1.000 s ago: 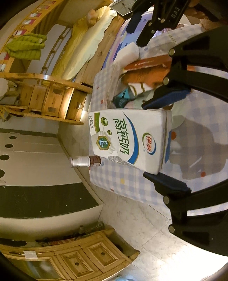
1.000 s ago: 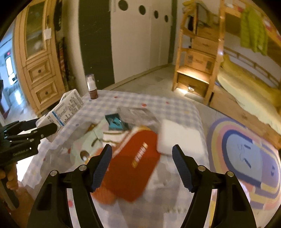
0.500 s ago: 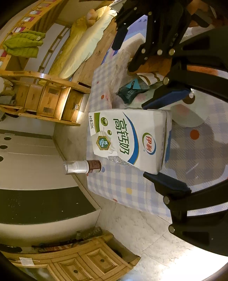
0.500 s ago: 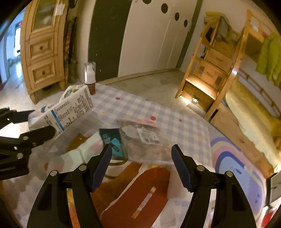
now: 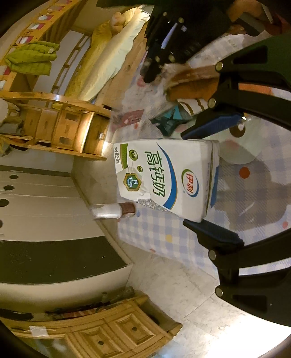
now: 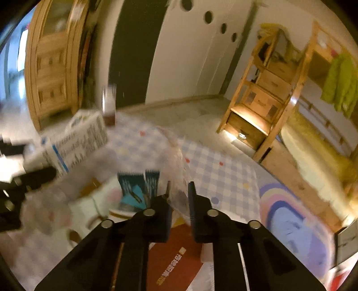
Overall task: Collect trash
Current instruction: 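Carry carton and wrapper to the bin and open both grippers, then grasp the red cardboard piece with the left gripper while the right grasps the white foam block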
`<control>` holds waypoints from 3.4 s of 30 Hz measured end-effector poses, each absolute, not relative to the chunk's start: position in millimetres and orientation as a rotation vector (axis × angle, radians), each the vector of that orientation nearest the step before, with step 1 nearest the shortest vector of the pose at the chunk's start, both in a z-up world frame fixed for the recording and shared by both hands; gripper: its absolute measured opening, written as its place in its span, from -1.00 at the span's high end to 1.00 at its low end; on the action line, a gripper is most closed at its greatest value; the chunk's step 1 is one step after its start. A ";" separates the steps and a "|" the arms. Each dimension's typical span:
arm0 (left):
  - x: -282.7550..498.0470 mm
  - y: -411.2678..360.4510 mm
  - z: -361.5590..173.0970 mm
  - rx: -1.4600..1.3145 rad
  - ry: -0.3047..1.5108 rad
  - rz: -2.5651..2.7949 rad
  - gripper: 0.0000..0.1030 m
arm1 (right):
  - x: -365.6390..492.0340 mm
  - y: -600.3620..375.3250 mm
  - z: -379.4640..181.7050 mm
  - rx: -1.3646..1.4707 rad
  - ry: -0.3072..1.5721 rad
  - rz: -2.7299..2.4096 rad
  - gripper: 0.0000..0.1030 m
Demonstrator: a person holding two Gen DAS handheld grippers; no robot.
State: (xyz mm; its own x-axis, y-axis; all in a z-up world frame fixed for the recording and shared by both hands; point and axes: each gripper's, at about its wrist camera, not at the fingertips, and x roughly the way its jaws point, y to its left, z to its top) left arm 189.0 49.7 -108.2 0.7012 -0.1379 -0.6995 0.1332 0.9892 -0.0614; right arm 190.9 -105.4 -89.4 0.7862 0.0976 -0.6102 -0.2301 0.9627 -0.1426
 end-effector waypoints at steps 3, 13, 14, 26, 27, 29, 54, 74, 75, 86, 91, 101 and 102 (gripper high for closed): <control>172.0 44.8 -90.2 0.001 0.739 -0.163 -0.34 | 171.8 -128.0 -63.8 -0.066 0.608 0.221 0.93; 116.6 -30.4 -76.5 0.057 0.702 -0.326 -0.34 | 73.7 -201.1 -40.7 0.128 0.577 0.155 0.95; 110.9 -43.8 -79.9 0.068 0.708 -0.353 -0.34 | 64.2 -209.4 -43.4 0.137 0.581 0.131 0.95; 57.6 -169.2 -106.4 0.209 0.706 -0.622 -0.34 | -28.7 -306.8 -80.9 0.216 0.621 -0.190 0.94; 54.0 -180.8 -108.7 0.224 0.706 -0.647 -0.34 | -33.5 -314.7 -82.6 0.224 0.620 -0.213 0.94; 50.4 -200.7 -112.6 0.250 0.706 -0.686 -0.34 | -46.2 -334.8 -88.5 0.253 0.620 -0.270 0.94; 94.9 -300.4 -140.7 0.344 0.729 -0.772 -0.62 | -32.3 -450.2 -168.1 0.423 0.734 -0.441 0.30; 53.8 -104.6 -97.0 0.203 0.708 -0.469 -0.62 | -58.0 -318.8 -71.9 0.348 0.615 -0.152 0.30; 52.2 -88.6 -97.2 0.191 0.710 -0.435 -0.62 | -54.3 -308.3 -71.2 0.334 0.620 -0.129 0.30; 55.8 15.1 -97.3 0.094 0.711 -0.159 -0.71 | -9.2 -228.3 -74.0 0.189 0.664 0.069 0.11; 64.7 33.2 -99.3 0.074 0.708 -0.100 -0.72 | 15.0 -211.8 -82.2 0.156 0.686 0.092 0.04; 107.2 23.2 -113.3 0.099 0.718 -0.096 -0.72 | 77.3 -205.5 -106.7 0.111 0.740 0.076 -0.01; 115.8 21.3 -115.6 0.096 0.724 -0.100 -0.72 | 84.9 -204.2 -109.9 0.111 0.748 0.078 -0.01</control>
